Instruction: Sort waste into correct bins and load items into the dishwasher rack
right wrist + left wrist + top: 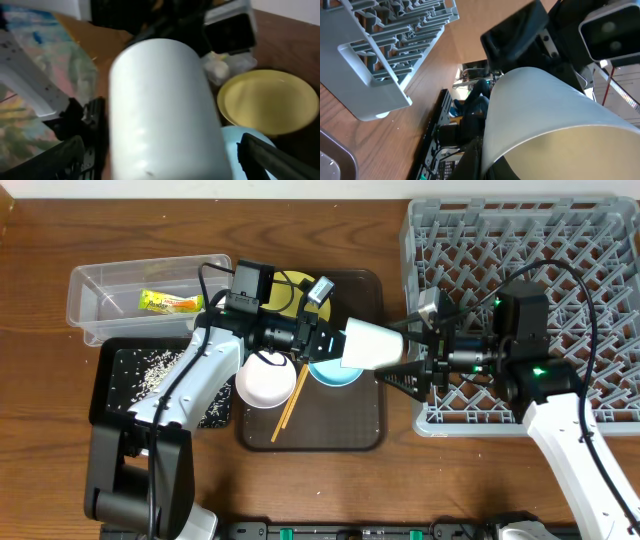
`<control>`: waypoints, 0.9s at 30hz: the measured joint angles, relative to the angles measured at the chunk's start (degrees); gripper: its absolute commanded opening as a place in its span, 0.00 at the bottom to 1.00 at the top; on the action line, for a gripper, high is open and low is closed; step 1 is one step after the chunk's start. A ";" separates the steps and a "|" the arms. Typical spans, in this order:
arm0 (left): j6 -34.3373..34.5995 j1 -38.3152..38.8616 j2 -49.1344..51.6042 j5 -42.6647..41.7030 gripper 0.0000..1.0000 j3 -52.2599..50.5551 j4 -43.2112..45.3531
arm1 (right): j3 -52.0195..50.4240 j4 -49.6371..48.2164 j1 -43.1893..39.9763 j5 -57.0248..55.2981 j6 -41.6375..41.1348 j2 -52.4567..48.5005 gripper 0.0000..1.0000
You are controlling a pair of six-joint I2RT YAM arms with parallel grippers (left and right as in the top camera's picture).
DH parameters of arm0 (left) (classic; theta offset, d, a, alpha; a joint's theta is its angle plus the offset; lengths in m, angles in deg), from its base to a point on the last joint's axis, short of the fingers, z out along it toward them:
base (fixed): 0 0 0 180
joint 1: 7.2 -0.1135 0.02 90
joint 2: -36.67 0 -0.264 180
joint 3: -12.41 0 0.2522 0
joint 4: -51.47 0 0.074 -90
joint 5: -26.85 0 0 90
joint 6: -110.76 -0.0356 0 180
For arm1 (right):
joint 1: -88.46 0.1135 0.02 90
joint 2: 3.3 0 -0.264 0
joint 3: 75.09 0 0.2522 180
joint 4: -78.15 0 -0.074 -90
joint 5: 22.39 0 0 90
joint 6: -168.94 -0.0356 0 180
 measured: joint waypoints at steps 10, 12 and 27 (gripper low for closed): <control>0.13 0.00 0.00 -1.68 0.06 0.00 -0.11 | 0.00 -0.46 1.22 -0.04 0.79 -0.04 0.62; 0.13 0.00 0.00 -1.70 0.06 0.00 -0.11 | 0.00 -0.42 1.20 -0.33 0.66 -0.04 0.60; 0.26 0.00 0.00 12.15 0.55 -0.02 -3.10 | 0.00 3.91 1.64 -9.79 -3.06 -0.04 0.41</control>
